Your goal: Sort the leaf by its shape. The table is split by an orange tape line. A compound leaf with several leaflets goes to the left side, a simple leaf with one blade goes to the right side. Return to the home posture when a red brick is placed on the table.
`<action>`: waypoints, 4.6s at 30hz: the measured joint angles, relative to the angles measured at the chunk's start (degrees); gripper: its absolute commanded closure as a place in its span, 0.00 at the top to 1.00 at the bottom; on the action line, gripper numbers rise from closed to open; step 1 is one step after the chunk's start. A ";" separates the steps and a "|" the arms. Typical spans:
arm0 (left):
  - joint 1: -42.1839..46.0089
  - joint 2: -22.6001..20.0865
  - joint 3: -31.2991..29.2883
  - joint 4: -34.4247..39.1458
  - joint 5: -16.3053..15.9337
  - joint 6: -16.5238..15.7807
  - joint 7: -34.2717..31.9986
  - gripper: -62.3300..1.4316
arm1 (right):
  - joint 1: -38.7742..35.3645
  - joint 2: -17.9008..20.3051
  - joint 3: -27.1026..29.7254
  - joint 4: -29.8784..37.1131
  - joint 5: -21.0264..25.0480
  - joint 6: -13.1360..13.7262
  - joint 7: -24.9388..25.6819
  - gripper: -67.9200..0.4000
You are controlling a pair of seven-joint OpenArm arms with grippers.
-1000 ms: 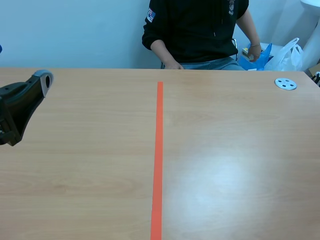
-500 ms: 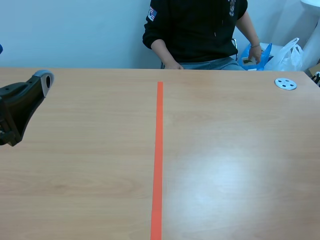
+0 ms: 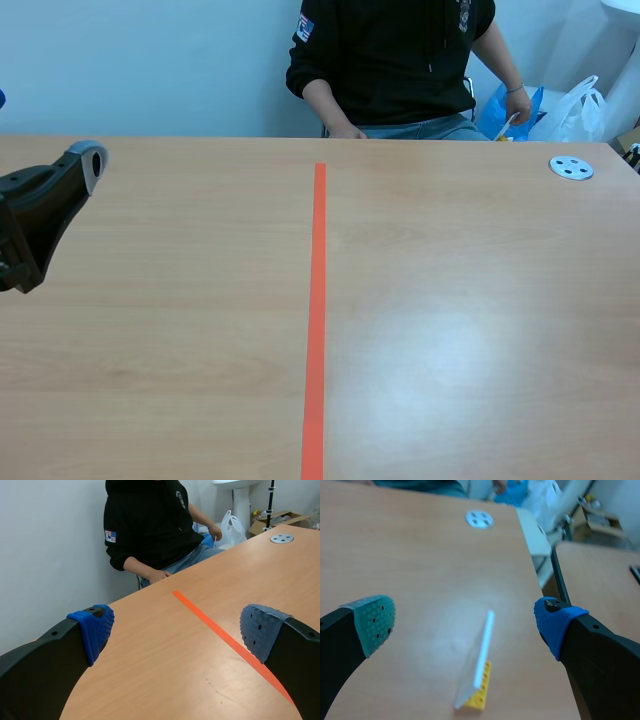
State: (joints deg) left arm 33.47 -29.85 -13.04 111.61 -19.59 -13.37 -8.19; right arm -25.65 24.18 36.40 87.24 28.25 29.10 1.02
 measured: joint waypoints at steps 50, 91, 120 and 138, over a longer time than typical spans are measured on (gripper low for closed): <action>0.00 0.17 0.00 0.00 0.00 -0.02 0.00 0.87 | 1.01 1.25 -7.28 26.49 11.67 9.70 -10.16 0.84; 0.00 0.17 0.00 0.00 0.00 -0.02 -0.02 0.87 | 6.27 7.65 -13.44 18.58 7.04 10.14 -15.96 0.83; 0.00 0.17 0.00 0.00 0.00 -0.02 0.00 0.87 | 44.72 6.29 -70.42 -22.12 -0.94 10.14 -10.03 0.83; 0.00 0.17 0.00 0.00 0.00 -0.02 -0.17 0.87 | 50.23 -5.53 -82.01 -31.87 -7.50 7.58 -6.84 0.82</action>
State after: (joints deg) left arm 33.47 -29.67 -13.04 111.61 -19.59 -13.39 -8.36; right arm 24.58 18.65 -45.60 55.37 20.75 36.69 -5.82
